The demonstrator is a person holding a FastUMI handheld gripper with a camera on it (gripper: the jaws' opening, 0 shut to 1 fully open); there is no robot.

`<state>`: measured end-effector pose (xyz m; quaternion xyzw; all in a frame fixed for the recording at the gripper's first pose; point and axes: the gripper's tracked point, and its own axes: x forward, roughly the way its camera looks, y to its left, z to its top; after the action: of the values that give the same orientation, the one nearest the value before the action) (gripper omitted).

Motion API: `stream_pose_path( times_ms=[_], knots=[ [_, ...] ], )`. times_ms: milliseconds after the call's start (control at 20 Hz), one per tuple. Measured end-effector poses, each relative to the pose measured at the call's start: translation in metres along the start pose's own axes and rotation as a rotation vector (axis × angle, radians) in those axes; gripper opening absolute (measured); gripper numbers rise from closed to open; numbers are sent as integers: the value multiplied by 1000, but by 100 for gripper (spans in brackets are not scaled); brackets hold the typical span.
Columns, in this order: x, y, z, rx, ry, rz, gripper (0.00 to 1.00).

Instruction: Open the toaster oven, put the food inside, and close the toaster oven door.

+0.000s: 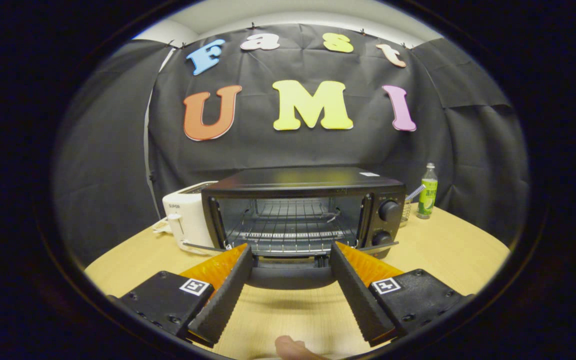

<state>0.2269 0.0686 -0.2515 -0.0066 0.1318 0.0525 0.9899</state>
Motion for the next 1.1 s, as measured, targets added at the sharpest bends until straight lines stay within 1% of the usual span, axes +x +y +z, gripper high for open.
stream_pose_path(
  times_ms=[300, 400, 550, 750, 900, 1000, 1100],
  knots=[
    [-16, -2, -38, -78, 157, 6, 100],
    [-19, -10, -44, -58, 169, -27, 100],
    [-21, -7, -57, -27, 204, -17, 100],
    [-21, -7, -63, -50, 226, -18, 100],
    [-21, -10, -78, -47, 277, -23, 100],
    [-22, -10, -89, -13, 323, -14, 100],
    [-26, -6, -89, 4, 322, 18, 100]
  ],
)
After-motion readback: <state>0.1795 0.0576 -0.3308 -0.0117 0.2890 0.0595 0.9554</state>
